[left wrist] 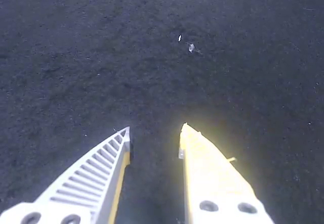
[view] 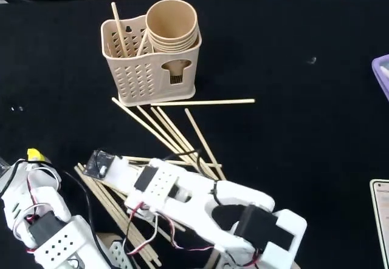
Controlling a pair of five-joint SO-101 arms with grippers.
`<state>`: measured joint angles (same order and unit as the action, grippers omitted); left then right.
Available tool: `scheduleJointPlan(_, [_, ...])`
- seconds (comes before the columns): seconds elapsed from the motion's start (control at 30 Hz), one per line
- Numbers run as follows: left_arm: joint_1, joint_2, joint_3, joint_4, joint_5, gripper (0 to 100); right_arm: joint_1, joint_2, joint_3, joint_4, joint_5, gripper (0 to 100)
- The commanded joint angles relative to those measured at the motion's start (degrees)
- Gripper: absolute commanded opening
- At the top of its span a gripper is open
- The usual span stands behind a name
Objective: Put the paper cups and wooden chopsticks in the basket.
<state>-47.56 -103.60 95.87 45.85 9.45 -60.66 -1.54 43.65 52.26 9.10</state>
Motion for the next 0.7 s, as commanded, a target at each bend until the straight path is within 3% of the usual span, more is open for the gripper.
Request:
scheduleJointPlan(0.0, [-0.2,-0.9,-2.4,-1.3,0.4,17,4.5,-5.3,0.0,3.3,4.9,1.0])
scheduleJointPlan(0.33, [1.8,-0.9,-1.5,-1.3,0.4,17,18.5,-34.7,0.8,15.2,9.1,1.0])
scheduleJointPlan(0.53, [5.9,-0.9,-0.5,-1.3,0.1,17,19.5,-49.6,2.2,14.7,8.9,1.0])
scheduleJointPlan(0.67, [7.8,-0.9,-0.2,-1.3,-0.1,17,19.5,-56.7,1.1,8.7,8.5,1.0])
